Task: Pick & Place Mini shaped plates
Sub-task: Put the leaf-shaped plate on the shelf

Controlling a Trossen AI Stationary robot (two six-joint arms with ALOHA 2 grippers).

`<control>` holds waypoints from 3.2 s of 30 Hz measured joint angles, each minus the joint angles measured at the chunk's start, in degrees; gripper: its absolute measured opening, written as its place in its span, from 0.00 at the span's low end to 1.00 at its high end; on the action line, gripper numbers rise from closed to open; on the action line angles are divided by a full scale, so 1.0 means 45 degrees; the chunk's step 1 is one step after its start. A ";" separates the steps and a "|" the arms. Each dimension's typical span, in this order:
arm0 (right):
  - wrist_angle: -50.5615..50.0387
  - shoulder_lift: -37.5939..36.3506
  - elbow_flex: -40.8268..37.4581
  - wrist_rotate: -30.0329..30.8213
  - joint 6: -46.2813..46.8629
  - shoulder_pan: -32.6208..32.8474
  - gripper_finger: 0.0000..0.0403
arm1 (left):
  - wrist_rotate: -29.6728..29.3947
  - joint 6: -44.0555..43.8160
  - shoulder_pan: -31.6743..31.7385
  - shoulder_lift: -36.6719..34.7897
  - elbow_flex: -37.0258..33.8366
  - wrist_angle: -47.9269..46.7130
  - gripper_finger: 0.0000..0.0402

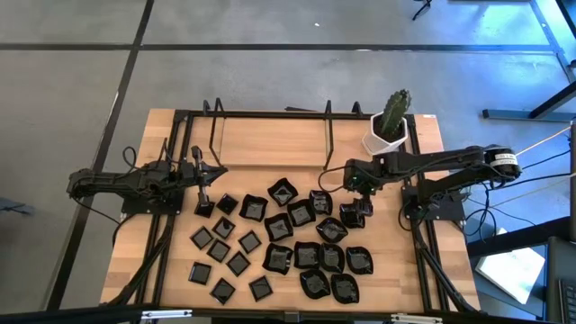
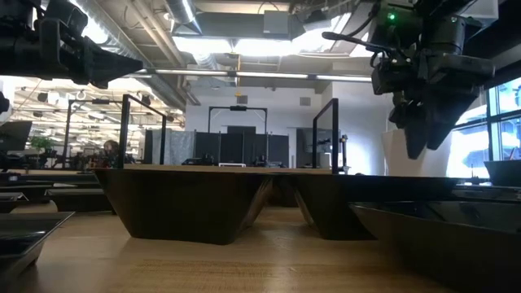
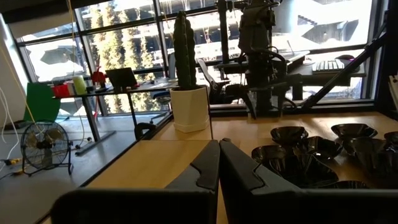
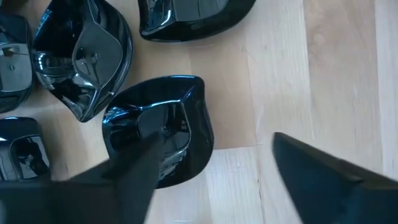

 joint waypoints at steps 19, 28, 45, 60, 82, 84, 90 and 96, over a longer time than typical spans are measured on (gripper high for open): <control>0.0002 0.0000 0.0000 0.0561 0.0108 0.0000 0.03 | -0.0039 0.0156 0.0002 0.0002 0.0000 -0.0058 0.03; 0.0002 0.0000 0.0000 0.0429 -0.0197 0.0000 0.11 | 0.1465 -0.0147 -0.0002 0.0002 0.0000 -0.0228 0.32; -0.0026 0.0000 0.0000 -0.0241 0.0182 0.0000 0.37 | 0.0972 -0.0427 -0.0001 0.0002 0.0000 -0.0124 0.62; -0.0631 -0.0006 -0.0062 -0.0246 0.0147 0.0001 0.37 | 0.1645 0.0131 0.0000 0.0000 0.0000 -0.0602 0.02; -0.0296 -0.0010 -0.0376 0.0265 0.0182 0.0670 0.89 | 0.1394 0.0136 0.0002 -0.0002 0.0000 -0.0330 0.02; -0.0290 -0.0010 -0.0425 0.0259 0.0186 0.0670 0.89 | 0.1394 0.0136 0.0002 -0.0002 0.0000 -0.0330 0.02; -0.0256 -0.0010 -0.0427 0.0225 0.0182 0.0670 0.89 | 0.1394 0.0136 0.0000 -0.0002 0.0000 -0.0335 0.02; -0.0256 -0.0010 -0.0427 0.0222 0.0186 0.0670 0.89 | 0.1394 0.0136 0.0002 -0.0002 0.0000 -0.0335 0.02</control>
